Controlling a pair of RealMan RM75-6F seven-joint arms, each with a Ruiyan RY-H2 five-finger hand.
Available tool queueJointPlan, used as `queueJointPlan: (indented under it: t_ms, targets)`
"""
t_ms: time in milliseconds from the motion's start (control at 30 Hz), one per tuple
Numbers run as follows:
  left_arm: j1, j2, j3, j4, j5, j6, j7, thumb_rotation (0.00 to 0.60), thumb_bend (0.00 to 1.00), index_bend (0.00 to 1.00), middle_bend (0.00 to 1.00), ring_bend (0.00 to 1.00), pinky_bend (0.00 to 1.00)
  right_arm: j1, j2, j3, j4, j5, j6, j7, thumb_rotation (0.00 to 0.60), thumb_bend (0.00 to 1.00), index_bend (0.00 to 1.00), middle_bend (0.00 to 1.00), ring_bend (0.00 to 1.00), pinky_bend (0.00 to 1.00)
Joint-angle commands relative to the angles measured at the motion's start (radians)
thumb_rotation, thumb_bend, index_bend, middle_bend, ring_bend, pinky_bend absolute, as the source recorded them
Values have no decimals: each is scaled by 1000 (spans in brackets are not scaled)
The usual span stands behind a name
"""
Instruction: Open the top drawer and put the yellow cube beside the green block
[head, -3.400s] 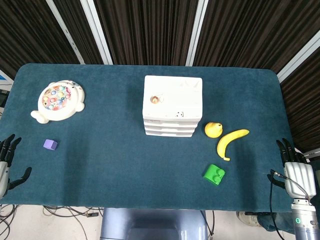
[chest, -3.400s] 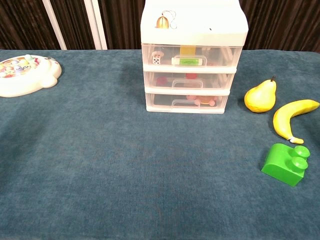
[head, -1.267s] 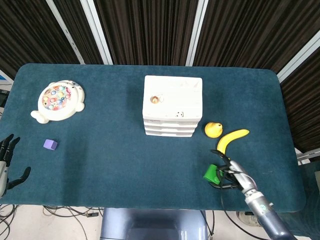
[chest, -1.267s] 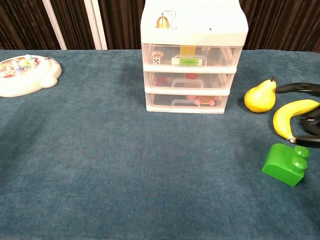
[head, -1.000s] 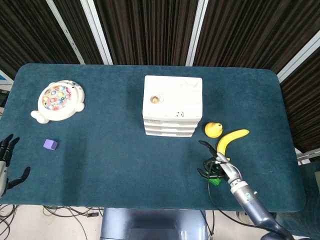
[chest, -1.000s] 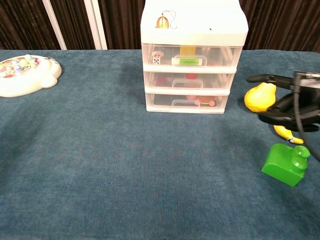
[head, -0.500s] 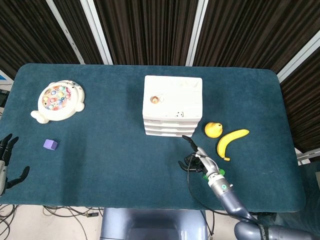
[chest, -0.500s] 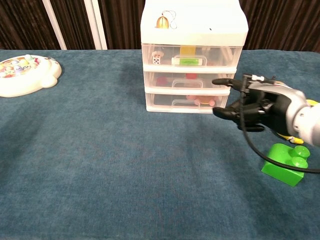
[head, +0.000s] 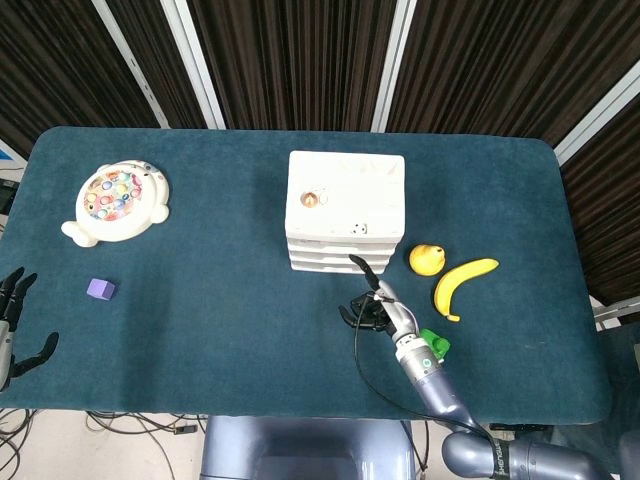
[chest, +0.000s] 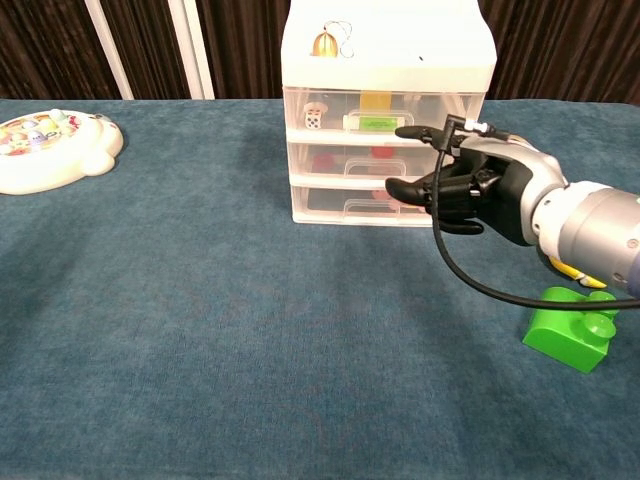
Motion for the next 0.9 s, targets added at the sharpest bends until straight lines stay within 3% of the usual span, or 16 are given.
queueJointPlan:
  t_ms: [33,267,900]
  targets:
    - [0,0,0,0,-1,-1,-1,600,316,8,0,0,0,9,-16,11,9,12,10,-21,600,501,0,947,1000,1000]
    - [1,2,0,0,-1,1,-4,600,316,8,0,0,0,24,-36,26,41,41,-4,-36,600,634,0,948,1000,1000]
    - [1,5,-1,0,-7,-5,-7,600,316,8,0,0,0,62,-56,51,63,62,-53,-55,600,636,0,952,1000,1000]
